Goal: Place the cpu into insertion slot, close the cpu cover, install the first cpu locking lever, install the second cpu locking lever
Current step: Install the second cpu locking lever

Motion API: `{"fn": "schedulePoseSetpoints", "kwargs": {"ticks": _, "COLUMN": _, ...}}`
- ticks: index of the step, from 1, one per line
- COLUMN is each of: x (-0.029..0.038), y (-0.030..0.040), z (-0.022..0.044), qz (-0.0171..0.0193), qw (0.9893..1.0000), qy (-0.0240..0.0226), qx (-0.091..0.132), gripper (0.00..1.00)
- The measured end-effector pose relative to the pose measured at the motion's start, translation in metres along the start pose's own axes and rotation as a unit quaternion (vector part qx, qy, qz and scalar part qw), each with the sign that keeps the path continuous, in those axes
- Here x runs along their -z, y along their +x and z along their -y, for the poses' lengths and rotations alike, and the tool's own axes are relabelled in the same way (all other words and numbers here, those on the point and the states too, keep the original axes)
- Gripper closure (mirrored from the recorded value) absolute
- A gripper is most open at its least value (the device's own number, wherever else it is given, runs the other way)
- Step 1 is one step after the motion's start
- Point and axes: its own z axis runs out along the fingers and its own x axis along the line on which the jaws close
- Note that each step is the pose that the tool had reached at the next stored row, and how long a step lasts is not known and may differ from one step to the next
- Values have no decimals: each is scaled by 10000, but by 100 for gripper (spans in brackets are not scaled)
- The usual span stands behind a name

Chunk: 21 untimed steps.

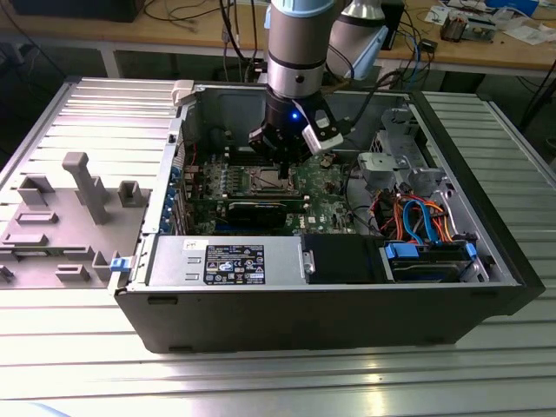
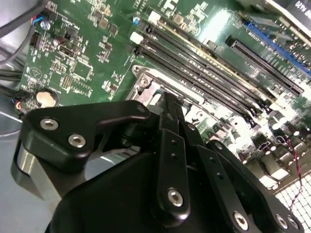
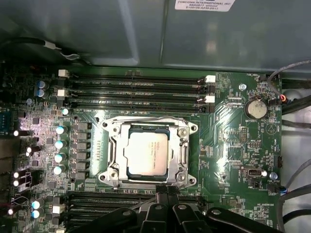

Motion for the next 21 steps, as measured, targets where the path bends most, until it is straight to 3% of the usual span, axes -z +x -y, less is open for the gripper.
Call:
{"fn": "schedulePoseSetpoints", "kwargs": {"ticks": 3, "x": -36, "y": 63, "z": 72, "qz": -6, "qw": 10000, "qy": -3, "qx": 13, "gripper": 89}}
{"fn": "schedulePoseSetpoints", "kwargs": {"ticks": 5, "x": -46, "y": 170, "z": 116, "qz": -8, "qw": 10000, "qy": -7, "qx": 13, "gripper": 89}}
{"fn": "schedulePoseSetpoints", "kwargs": {"ticks": 11, "x": -74, "y": 341, "z": 142, "qz": -7, "qw": 10000, "qy": -51, "qx": 12, "gripper": 89}}
{"fn": "schedulePoseSetpoints", "kwargs": {"ticks": 16, "x": -87, "y": 389, "z": 228, "qz": -6, "qw": 9999, "qy": -110, "qx": 12, "gripper": 89}}
{"fn": "schedulePoseSetpoints", "kwargs": {"ticks": 19, "x": -105, "y": 434, "z": 261, "qz": -2, "qw": 9996, "qy": -273, "qx": 12, "gripper": 89}}
{"fn": "schedulePoseSetpoints", "kwargs": {"ticks": 21, "x": -112, "y": 461, "z": 273, "qz": 0, "qw": 9994, "qy": -348, "qx": 12, "gripper": 89}}
